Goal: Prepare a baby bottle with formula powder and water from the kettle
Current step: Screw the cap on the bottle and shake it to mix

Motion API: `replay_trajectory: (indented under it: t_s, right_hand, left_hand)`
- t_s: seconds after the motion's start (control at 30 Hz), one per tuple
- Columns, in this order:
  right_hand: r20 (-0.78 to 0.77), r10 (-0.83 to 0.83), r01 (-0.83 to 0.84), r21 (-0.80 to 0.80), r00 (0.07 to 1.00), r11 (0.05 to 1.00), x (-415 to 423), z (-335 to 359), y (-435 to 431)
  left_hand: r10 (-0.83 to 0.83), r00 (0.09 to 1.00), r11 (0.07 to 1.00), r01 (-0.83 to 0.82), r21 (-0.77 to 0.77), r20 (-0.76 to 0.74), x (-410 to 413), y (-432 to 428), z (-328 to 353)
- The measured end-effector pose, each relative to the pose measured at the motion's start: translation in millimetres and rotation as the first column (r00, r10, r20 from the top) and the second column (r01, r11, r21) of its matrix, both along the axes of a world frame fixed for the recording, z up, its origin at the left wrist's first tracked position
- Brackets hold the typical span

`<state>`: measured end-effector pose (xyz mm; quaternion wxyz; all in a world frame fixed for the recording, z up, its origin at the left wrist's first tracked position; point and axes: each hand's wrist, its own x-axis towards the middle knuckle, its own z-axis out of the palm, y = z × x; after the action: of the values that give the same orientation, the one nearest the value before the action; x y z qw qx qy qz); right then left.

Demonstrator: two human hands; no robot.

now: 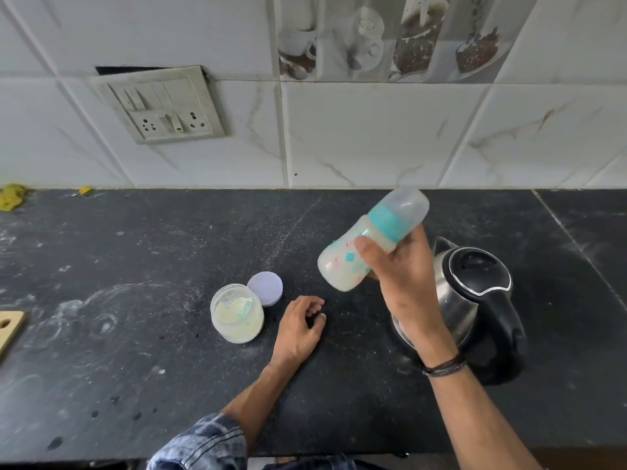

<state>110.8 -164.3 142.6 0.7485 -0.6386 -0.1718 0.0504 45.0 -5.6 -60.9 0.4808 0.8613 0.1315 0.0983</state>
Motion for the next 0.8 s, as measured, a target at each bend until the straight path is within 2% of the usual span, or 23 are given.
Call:
replay_trajectory:
  t_s: [0.1,0.2,0.3,0.4,0.5,0.63,0.73,0.8]
  right_hand:
    - [0.005,0.017,-0.016,-0.095,1.0,0.995,4.5,0.1,0.9]
    - [-0.055,-0.045,0.044,-0.028,0.997,0.999,7.7,-3.1,-2.1]
    - [-0.023,-0.024,0.021,-0.13,0.999,0.991,9.7,-2.7,-4.3]
    - [-0.094,0.001,-0.007,-0.059,0.996,0.998,10.5,-6.8,-6.3]
    - [-0.028,-0.019,0.015,-0.141,0.999,0.99,5.6,-5.2,-2.6]
    - [-0.047,-0.071,0.072,0.032,0.996,0.997,6.8,-6.5,-2.2]
    - [-0.017,-0.031,0.03,-0.078,0.999,0.996,9.2,-1.2,0.9]
    - [-0.013,-0.065,0.065,-0.006,0.998,0.998,10.4,-3.7,-1.0]
  left_hand:
    - [0.004,1.0,1.0,-0.003,0.007,-0.013,0.3,-0.6,0.0]
    - [0.004,1.0,1.0,-0.004,0.0,-0.007,-2.3,-0.2,-1.9]
    - [0.008,1.0,1.0,-0.008,0.011,-0.006,-0.6,1.4,-1.2]
    - [-0.001,1.0,1.0,0.002,0.013,-0.015,-1.2,-0.2,-1.3]
    - [0.007,1.0,1.0,-0.006,0.02,-0.013,-1.5,0.2,-0.6]
    - [-0.005,1.0,1.0,0.005,0.009,-0.018,-2.1,0.4,0.1]
    - [0.012,1.0,1.0,-0.012,0.015,-0.014,-1.5,1.5,0.2]
    - [0.009,1.0,1.0,-0.009,0.013,-0.011,-2.7,0.0,-1.1]
